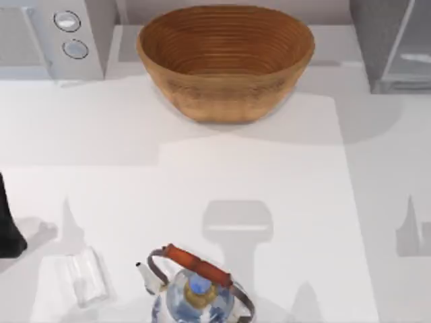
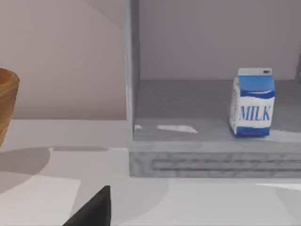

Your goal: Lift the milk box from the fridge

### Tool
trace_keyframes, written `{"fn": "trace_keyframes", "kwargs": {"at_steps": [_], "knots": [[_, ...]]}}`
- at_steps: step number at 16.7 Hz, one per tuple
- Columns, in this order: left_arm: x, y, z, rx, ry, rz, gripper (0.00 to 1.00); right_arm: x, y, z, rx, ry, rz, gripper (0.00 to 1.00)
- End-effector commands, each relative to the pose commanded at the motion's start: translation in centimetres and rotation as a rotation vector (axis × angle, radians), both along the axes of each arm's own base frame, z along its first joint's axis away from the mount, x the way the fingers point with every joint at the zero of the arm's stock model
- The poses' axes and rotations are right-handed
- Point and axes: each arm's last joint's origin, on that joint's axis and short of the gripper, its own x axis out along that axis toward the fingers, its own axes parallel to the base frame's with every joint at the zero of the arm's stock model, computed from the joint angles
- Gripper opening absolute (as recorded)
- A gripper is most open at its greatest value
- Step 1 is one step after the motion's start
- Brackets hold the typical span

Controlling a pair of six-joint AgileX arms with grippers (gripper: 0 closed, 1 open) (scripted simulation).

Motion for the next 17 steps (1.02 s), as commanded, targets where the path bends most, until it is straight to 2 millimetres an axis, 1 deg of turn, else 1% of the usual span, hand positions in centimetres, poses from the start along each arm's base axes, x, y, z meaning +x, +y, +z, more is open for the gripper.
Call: {"fn": "trace_keyframes", "kwargs": {"at_steps": [3,6,8,11,14,17], "knots": [[0.0,0.0,0.0,0.000,0.000,0.000,1.00,0.0,0.0,0.1,0.000,-0.002,0.001,1.00],[0.0,0.0,0.0,0.000,0.000,0.000,1.00,0.5,-0.3,0.9,-0.002,-0.022,0.005,1.00],[0.0,0.0,0.0,0.000,0.000,0.000,1.00,1.2,-0.6,1.6,-0.005,-0.041,0.005,1.00],[0.0,0.0,0.0,0.000,0.000,0.000,1.00,3.0,-1.5,2.3,-0.011,-0.053,0.003,1.00],[0.0,0.0,0.0,0.000,0.000,0.000,1.00,5.3,-3.0,1.8,-0.008,-0.027,0.001,1.00],[0.0,0.0,0.0,0.000,0.000,0.000,1.00,7.3,-4.8,0.0,0.009,0.024,0.000,1.00]]}}
